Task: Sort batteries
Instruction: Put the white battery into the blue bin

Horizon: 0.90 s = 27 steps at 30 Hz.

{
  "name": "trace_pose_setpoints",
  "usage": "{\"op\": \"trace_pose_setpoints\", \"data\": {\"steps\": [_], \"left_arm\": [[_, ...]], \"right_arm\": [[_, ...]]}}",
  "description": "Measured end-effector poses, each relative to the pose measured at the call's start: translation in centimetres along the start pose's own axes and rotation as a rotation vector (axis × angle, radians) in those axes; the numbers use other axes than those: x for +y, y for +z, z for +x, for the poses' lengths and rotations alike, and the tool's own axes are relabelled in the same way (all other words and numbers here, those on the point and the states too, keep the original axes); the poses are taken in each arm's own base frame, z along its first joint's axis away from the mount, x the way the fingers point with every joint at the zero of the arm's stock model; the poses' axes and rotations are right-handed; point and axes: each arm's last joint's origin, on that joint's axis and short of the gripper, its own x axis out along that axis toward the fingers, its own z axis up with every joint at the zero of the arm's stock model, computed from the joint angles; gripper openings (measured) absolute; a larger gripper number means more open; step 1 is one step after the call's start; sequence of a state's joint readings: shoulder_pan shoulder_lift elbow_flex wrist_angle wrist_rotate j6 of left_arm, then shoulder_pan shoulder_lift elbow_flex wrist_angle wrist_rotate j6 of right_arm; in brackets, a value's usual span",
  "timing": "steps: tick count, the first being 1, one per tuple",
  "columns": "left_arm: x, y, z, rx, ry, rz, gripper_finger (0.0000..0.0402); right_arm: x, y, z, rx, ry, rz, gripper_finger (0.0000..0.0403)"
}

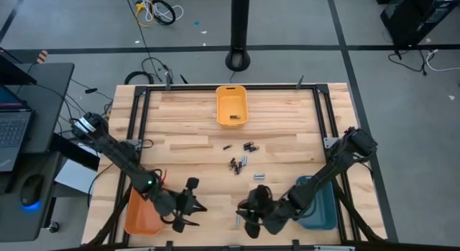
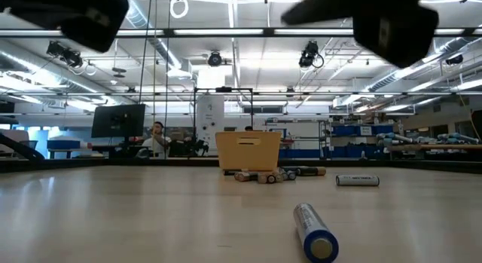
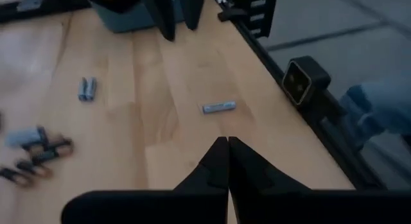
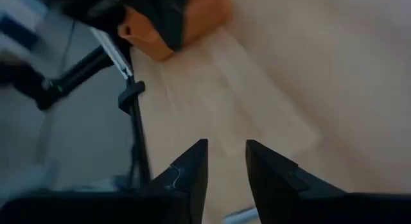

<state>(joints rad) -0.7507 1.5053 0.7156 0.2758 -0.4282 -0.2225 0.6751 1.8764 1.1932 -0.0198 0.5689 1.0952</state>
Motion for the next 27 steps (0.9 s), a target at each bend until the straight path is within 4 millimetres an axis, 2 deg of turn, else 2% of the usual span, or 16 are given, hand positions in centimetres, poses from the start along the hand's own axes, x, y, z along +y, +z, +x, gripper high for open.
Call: {"op": "trace_pose_setpoints", "data": {"steps": [3, 7, 13, 19, 27], "left_arm": [[-0.1, -1.3, -0.3, -0.027, -0.008, -0.050, 0.0007], [-0.2, -2.4, -0.6, -0.031, 0.010, -0.071, 0.0007], [-0.5, -3.0, -0.8, -0.017, 0.007, -0.054, 0.0007], [-0.7, -3.1, -1.0, -0.022, 0.020, -0.047, 0.0007], [-1.0, -3.2, -1.1, -0.026, 0.029, -0.022, 0.0007]], "right_arm": [[-0.9, -0.5, 1.5, 0.064, -0.021, 0.164, 0.0127], [-1.4, -1.6, 3.0, 0.132, -0.052, 0.267, 0.0130], [0.9, -1.4, 4.0, 0.239, -0.108, 0.280, 0.0130], [2.7, -1.0, 4.7, 0.331, -0.353, 0.371, 0.0130], [3.6, -1.0, 7.9, 0.393, -0.521, 0.413, 0.0130]]}}
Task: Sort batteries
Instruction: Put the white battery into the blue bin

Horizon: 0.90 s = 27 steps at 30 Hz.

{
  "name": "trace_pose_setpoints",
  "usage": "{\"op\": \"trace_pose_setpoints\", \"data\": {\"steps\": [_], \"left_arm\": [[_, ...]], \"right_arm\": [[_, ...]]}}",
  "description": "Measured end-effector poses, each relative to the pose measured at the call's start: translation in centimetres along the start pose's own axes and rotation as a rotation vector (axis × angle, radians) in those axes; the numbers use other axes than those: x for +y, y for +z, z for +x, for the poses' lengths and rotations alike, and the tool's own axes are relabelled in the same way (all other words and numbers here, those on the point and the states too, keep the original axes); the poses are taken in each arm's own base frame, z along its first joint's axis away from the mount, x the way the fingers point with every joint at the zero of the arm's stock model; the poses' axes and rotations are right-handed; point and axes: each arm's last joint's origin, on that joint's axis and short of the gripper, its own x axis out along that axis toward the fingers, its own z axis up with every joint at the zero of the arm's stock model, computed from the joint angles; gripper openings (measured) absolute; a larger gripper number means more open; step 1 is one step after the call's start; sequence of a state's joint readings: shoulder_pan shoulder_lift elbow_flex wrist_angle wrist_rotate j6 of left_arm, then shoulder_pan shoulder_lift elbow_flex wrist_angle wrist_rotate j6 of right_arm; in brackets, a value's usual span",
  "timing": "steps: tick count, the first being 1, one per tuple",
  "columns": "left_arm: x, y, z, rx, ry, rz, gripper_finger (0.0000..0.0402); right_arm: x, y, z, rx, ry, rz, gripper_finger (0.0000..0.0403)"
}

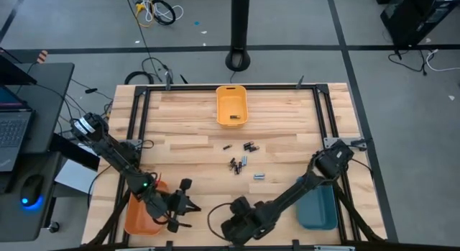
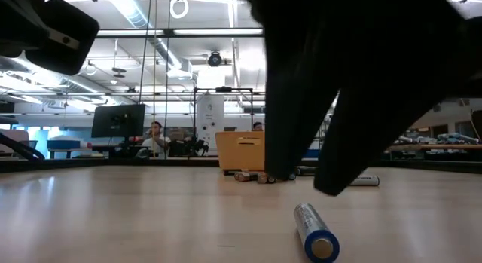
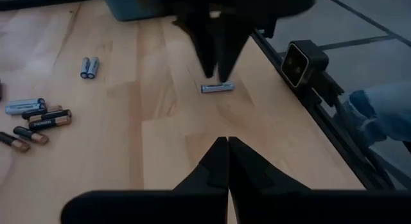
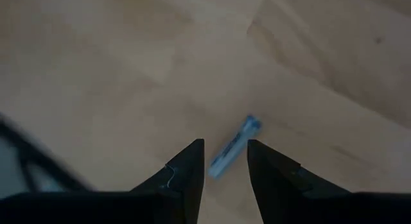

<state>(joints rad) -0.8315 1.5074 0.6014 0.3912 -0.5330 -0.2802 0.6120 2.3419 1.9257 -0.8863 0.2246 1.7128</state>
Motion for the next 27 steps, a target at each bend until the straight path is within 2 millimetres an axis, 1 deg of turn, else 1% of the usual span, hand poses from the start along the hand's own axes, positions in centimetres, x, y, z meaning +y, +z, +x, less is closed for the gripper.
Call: {"op": "trace_pose_setpoints", "data": {"steps": [3, 6, 11, 16, 21, 24, 27], "left_arm": [[-0.2, -0.1, -0.1, -0.001, 0.000, 0.013, 0.0007], [-0.3, -0.1, -0.2, -0.002, -0.004, 0.016, 0.0007], [-0.6, -0.2, -0.4, -0.006, -0.001, 0.023, 0.0007], [-0.7, -0.2, -0.5, -0.009, 0.003, 0.025, 0.0008], [-0.7, -0.2, -0.5, -0.009, 0.003, 0.024, 0.0010], [-0.7, -0.2, -0.5, -0.009, 0.003, 0.023, 0.0010], [-0.8, -0.3, -0.5, -0.009, 0.000, 0.025, 0.0010]], "right_arm": [[0.2, 0.4, 0.8, 0.008, -0.082, 0.012, 0.0130], [0.4, 0.5, 1.5, 0.031, -0.098, 0.014, 0.0130], [0.2, 0.7, 1.6, 0.038, -0.122, -0.003, 0.0125], [-0.3, 1.3, 1.6, 0.025, -0.181, -0.058, 0.0092], [-0.3, 2.0, 1.7, 0.021, -0.188, -0.147, 0.0053], [-0.3, 2.4, 1.8, 0.019, -0.191, -0.203, 0.0042], [-0.3, 2.8, 1.9, 0.018, -0.194, -0.259, 0.0042]]}}
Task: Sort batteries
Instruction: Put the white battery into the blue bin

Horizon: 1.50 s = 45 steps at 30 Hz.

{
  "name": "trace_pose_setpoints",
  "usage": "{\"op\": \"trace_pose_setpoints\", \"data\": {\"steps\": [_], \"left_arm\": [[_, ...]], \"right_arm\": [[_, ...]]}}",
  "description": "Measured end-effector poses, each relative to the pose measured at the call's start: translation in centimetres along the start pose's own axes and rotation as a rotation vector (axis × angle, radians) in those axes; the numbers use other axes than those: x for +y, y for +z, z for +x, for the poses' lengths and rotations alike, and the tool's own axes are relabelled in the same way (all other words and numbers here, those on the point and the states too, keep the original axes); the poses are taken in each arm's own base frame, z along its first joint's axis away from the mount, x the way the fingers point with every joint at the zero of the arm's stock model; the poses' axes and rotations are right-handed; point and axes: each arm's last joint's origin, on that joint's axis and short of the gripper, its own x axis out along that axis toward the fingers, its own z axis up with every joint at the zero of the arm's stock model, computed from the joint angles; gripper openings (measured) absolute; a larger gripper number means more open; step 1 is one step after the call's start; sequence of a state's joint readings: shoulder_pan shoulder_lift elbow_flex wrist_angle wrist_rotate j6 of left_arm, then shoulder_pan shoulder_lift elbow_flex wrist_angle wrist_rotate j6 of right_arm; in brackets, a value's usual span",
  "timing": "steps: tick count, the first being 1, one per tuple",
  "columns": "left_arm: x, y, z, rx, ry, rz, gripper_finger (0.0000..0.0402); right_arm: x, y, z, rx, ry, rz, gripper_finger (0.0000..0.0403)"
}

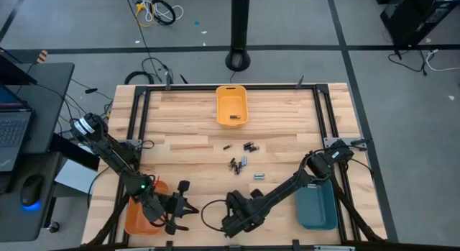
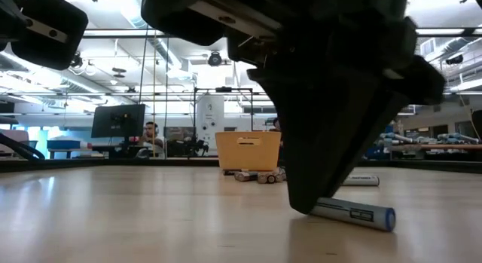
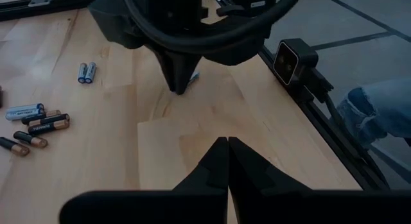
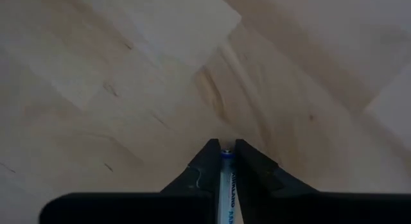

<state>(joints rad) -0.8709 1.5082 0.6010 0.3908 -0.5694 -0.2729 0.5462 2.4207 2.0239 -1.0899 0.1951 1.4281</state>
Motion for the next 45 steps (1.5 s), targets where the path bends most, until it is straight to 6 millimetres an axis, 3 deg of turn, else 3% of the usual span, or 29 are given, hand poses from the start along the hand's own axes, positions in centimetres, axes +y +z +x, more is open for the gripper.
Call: {"op": "trace_pose_setpoints", "data": {"steps": [12, 23, 29, 34, 45], "left_arm": [[0.0, 0.0, 0.0, -0.003, 0.007, -0.001, 0.0010], [0.0, 0.0, 0.0, -0.003, 0.007, -0.012, 0.0010], [0.0, 0.0, 0.0, -0.002, 0.006, -0.019, 0.0010], [0.0, 0.0, 0.0, -0.002, 0.006, -0.019, 0.0010], [-0.1, 0.0, -0.1, -0.001, -0.001, -0.024, 0.0010]], "right_arm": [[-0.2, 1.0, -0.1, 0.001, -0.008, -0.105, 0.0041], [-1.6, 1.1, -3.6, -0.004, -0.061, -0.134, 0.0009], [-1.0, 0.5, -3.9, 0.032, 0.005, -0.220, 0.0078], [-1.8, 0.5, -3.3, 0.061, -0.053, -0.286, 0.0130], [-2.6, 2.3, 0.1, 0.106, -0.011, -0.372, 0.0138]]}}
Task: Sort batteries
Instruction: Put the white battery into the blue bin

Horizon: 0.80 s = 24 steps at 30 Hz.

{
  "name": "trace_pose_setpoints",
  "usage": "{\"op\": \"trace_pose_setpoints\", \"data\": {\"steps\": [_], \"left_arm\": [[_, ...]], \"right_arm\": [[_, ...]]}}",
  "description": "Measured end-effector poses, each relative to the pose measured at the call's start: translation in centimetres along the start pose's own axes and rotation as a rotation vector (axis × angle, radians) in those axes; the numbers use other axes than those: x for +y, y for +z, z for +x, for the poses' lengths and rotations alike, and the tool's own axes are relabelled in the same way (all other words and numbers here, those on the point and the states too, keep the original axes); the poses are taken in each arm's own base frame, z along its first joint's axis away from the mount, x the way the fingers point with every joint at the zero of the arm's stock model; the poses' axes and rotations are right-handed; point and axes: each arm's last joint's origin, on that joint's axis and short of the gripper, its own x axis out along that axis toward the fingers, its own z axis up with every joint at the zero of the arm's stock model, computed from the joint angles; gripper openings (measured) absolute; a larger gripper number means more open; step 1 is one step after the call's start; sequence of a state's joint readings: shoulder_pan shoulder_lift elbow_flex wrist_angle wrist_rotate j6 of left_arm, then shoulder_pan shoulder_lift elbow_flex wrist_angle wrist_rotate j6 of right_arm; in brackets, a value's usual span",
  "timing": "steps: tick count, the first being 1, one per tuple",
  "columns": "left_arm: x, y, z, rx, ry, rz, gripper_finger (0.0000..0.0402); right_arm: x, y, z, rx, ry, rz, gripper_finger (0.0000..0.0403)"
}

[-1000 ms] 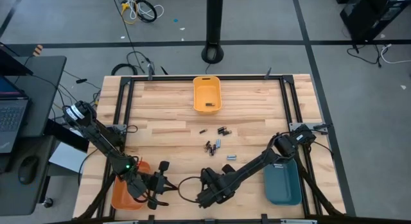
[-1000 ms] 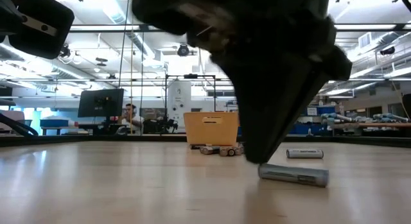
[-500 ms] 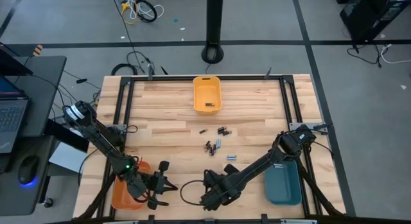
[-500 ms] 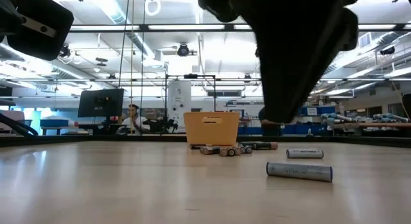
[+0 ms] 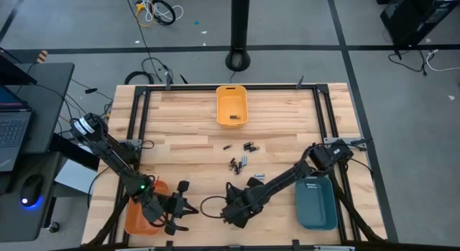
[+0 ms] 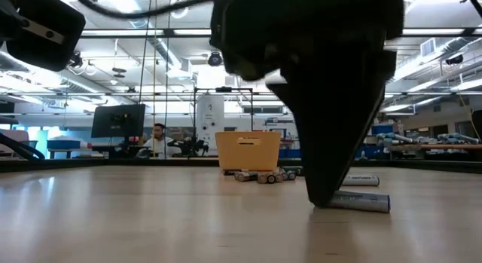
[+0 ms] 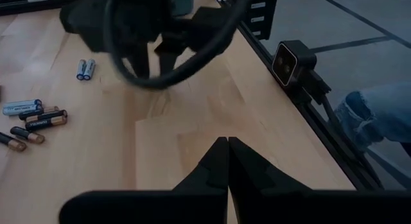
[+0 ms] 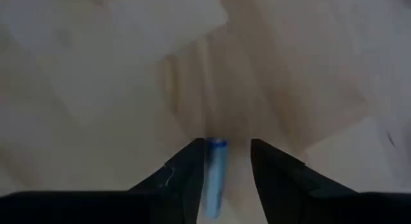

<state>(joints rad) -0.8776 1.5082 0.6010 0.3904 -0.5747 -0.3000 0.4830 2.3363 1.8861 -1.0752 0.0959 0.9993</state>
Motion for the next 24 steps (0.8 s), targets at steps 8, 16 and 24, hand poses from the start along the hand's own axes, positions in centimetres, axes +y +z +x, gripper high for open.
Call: {"op": "trace_pose_setpoints", "data": {"steps": [8, 16, 24], "left_arm": [[-0.34, -0.10, -0.21, 0.000, -0.013, 0.006, 0.0010], [-0.34, -0.09, -0.21, 0.000, -0.013, 0.006, 0.0010], [-0.34, -0.09, -0.21, 0.000, -0.013, 0.006, 0.0010]], "right_arm": [[-0.36, 0.19, 0.70, -0.004, 0.013, -0.008, 0.0123], [-0.49, 0.39, 0.81, 0.008, 0.019, 0.034, 0.0091], [-0.48, 0.38, 0.88, 0.010, 0.021, 0.007, 0.0028]]}}
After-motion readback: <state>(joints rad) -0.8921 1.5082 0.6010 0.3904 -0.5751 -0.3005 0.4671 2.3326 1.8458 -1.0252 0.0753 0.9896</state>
